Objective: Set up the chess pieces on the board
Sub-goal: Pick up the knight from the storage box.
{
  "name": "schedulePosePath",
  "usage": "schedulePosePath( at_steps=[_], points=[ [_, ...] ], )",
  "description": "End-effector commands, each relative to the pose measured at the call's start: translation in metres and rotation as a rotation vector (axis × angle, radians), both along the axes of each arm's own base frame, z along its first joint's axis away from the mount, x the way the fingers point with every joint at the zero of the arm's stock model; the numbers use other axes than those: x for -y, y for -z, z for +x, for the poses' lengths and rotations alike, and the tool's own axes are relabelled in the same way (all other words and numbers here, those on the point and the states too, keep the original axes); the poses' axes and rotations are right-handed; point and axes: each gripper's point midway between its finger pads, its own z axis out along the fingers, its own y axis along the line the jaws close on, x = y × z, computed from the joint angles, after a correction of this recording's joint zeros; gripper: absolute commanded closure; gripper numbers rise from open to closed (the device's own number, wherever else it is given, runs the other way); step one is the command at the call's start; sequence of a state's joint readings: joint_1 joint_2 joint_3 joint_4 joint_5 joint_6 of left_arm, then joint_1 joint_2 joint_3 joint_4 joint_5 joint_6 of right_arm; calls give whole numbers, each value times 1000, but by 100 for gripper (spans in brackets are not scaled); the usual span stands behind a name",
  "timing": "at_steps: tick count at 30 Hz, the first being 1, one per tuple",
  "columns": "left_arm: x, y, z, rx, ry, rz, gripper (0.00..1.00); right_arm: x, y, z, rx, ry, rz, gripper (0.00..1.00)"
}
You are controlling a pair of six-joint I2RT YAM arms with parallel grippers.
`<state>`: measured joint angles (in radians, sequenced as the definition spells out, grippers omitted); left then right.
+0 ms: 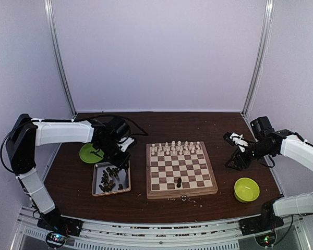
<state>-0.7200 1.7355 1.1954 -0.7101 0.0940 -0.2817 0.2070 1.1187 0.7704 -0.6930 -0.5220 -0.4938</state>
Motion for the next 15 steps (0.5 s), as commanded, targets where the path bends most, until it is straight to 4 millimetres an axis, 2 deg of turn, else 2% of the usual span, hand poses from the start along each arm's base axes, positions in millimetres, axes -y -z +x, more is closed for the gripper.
schedulePosePath(
  at_steps=[1, 15],
  points=[
    [14, -11, 2, 15, 13, -76, 93, -2, -8, 2, 17, -10, 1, 37],
    [21, 24, -8, -107, 13, -138, 93, -3, -9, 1, 15, -15, 5, 37]
  ],
)
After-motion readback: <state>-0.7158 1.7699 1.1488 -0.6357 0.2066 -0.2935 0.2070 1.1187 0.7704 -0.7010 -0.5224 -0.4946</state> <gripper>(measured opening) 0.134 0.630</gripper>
